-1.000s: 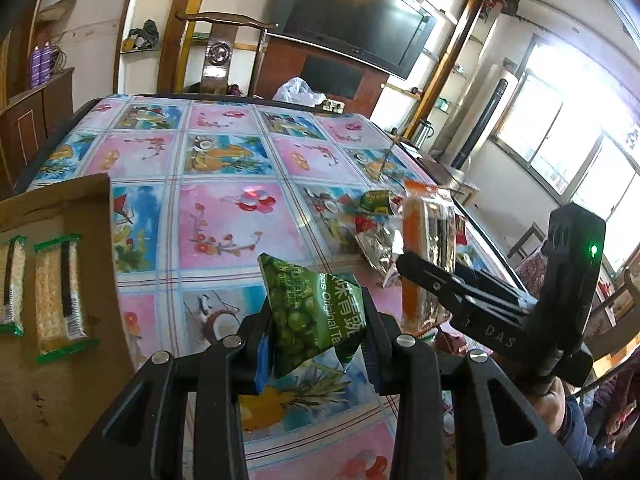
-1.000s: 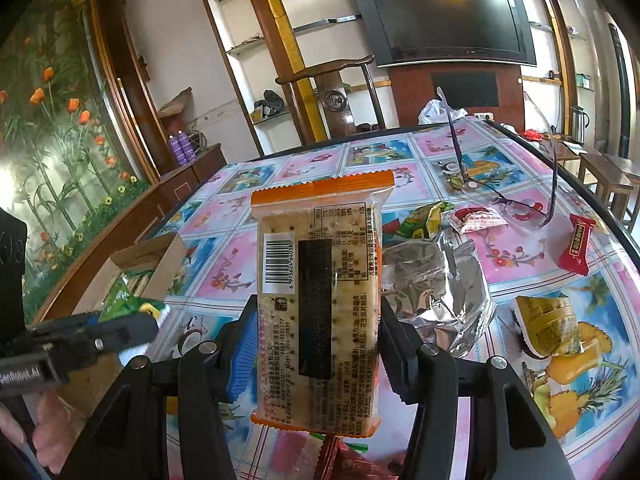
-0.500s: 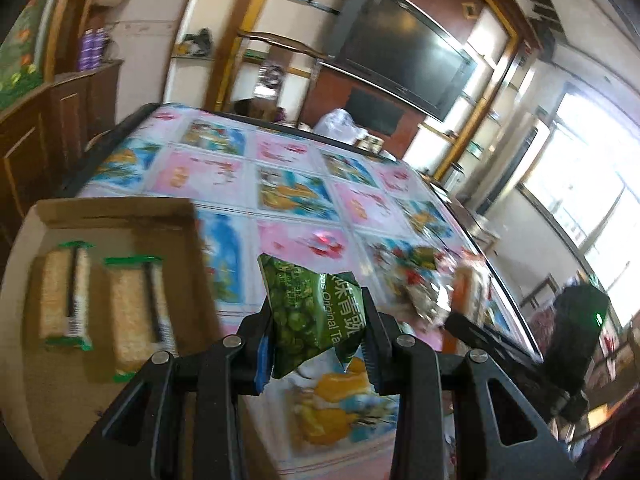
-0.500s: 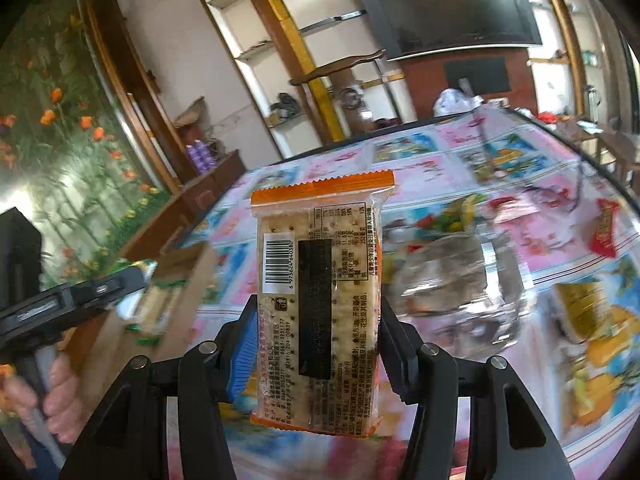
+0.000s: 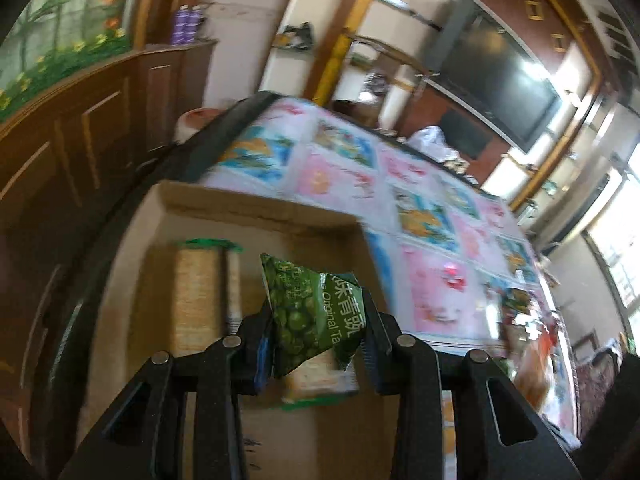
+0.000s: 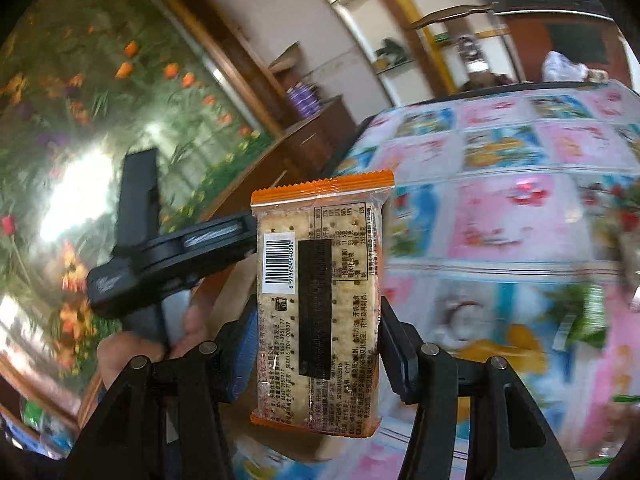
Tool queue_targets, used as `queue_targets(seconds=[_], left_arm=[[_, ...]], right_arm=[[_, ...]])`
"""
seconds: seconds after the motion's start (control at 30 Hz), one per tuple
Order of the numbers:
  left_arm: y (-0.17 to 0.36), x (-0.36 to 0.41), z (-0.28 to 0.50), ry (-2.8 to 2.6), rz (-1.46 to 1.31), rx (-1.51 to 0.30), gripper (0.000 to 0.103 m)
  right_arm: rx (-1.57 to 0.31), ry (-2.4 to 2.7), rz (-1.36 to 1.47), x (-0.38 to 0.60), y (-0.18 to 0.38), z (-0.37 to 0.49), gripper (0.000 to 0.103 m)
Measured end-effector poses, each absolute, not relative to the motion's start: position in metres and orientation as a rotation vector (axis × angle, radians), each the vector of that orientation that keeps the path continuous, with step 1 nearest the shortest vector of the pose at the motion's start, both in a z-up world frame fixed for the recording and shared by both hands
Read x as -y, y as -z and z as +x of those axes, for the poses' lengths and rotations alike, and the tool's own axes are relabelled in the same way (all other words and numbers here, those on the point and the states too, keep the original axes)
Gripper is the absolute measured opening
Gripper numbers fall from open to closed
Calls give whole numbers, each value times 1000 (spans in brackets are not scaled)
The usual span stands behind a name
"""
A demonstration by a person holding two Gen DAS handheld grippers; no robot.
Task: Organize snacks
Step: 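Carry both snacks to the box and release them inside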
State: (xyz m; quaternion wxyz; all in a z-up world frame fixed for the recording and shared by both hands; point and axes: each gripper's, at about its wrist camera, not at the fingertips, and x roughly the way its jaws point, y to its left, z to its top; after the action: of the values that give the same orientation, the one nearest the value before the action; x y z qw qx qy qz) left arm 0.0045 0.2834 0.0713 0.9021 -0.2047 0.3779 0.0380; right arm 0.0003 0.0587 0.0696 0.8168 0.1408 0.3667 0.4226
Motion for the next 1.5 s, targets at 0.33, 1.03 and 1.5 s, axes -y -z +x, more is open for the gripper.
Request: queue_targets(seconds=[0.33,1.03,1.5], left_arm=[[-49,-306,14,-178,-448,-864,35],[-44,-297,22,-189,-411,-893,37],[-51,-291,18,-150,-414,-842,52]], right_arm=[[-862,-932,182,-112,-34,2,59],[-771,-911,-1,-127,-35,-30,61],[-675,-907,16,-110,-51,-42,66]])
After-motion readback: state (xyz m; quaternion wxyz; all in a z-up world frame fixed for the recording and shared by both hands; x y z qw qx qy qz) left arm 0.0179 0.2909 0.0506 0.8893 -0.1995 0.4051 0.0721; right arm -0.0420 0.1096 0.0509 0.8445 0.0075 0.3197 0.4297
